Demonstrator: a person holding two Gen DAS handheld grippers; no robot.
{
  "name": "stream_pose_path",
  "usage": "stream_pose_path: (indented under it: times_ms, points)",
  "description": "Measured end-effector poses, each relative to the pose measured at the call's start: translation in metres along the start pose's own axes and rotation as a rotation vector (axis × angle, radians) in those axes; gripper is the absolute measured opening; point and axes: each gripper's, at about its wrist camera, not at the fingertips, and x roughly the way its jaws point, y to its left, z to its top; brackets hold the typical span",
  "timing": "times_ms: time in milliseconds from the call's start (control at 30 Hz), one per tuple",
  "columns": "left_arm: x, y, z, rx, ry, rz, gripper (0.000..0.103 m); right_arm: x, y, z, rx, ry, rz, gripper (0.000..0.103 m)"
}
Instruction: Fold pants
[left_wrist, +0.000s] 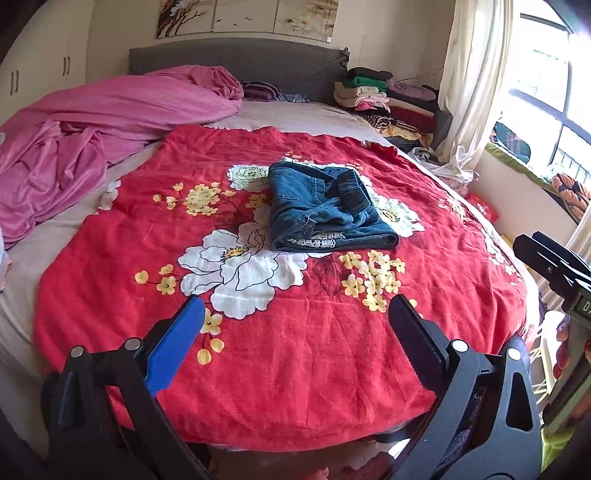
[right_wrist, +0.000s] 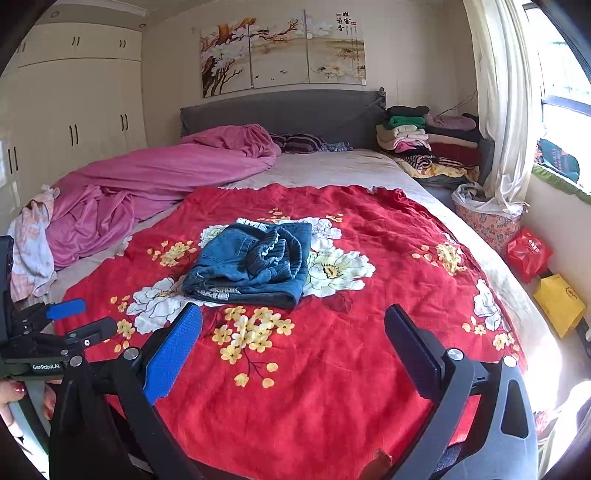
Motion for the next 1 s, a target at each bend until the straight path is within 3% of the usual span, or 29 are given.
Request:
stream_pose_path:
  times_ms: [300,1000]
  points:
    - [0.02,-0.007,-0.016,0.009,0.055,-0.012,0.093,0.021,-0.008,-0.023,0.033,0.084,-0.011,0.099]
    - [0.04,-0.004,-0.029,-0.009,0.097,0.01,0.093,0.048,-0.003,-0.046,0.048,0.166,0.011,0.099]
